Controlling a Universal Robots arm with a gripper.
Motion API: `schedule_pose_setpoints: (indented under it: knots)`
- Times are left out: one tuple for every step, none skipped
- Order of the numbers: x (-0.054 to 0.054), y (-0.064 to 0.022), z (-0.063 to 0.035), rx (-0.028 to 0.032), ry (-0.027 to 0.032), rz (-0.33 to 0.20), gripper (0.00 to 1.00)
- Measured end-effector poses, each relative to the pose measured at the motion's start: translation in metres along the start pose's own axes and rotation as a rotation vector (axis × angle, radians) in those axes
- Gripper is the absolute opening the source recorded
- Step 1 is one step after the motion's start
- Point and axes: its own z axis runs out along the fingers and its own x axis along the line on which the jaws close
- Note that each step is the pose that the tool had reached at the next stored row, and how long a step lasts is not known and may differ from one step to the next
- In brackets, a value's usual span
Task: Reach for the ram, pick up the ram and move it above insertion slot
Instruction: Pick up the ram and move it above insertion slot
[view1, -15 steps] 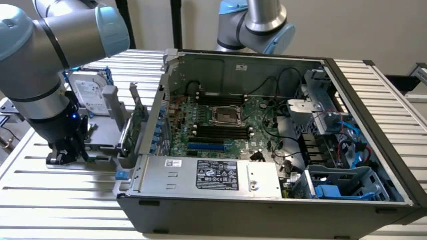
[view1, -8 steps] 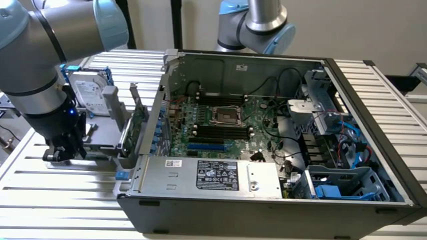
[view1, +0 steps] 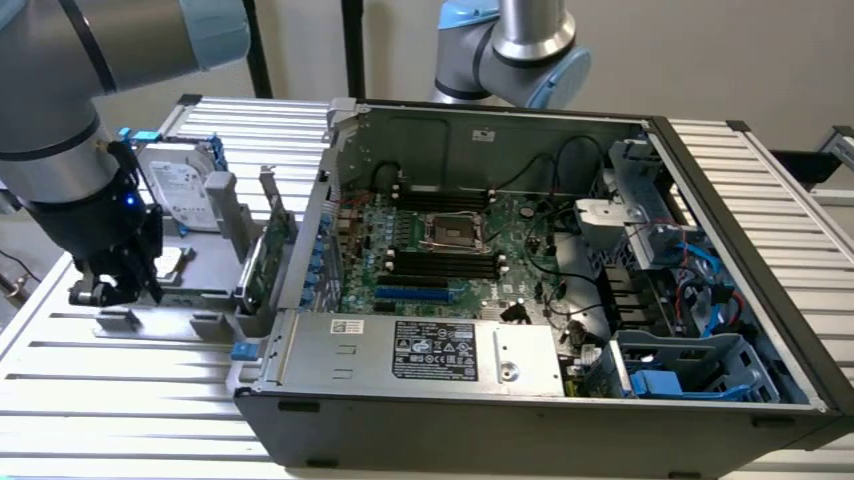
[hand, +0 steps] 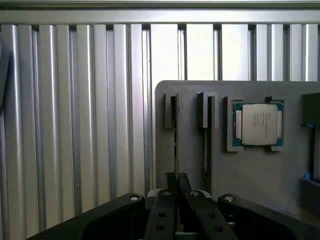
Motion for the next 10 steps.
schedule_pose_setpoints:
  knots:
    - [0.0,0.0002,-0.0045,0.0,-0.0001,0.0,0.13]
    - [0.0,0.0003,-0.009,0.0001,-0.0001,0.0,0.13]
    - [0.0,0.0001,-0.0135,0.0,0.0,0.0,0.13]
    - [-0.001,-0.0003,-0.018,0.0,0.0,0.0,0.13]
    - [-0.001,-0.001,-0.0226,0.0,-0.0001,0.0,0.13]
    - [-0.001,-0.0018,-0.0274,0.0,-0.0001,0.0,0.13]
    - [-0.001,-0.003,-0.0319,0.0001,-0.0002,0.0,0.13]
    - [-0.001,-0.0043,-0.0365,-0.0001,-0.0002,-0.001,0.13]
    - [-0.002,-0.0059,-0.0411,-0.0001,-0.0004,-0.001,0.13]
    - [-0.002,-0.0075,-0.0457,0.0,-0.0005,-0.001,0.13]
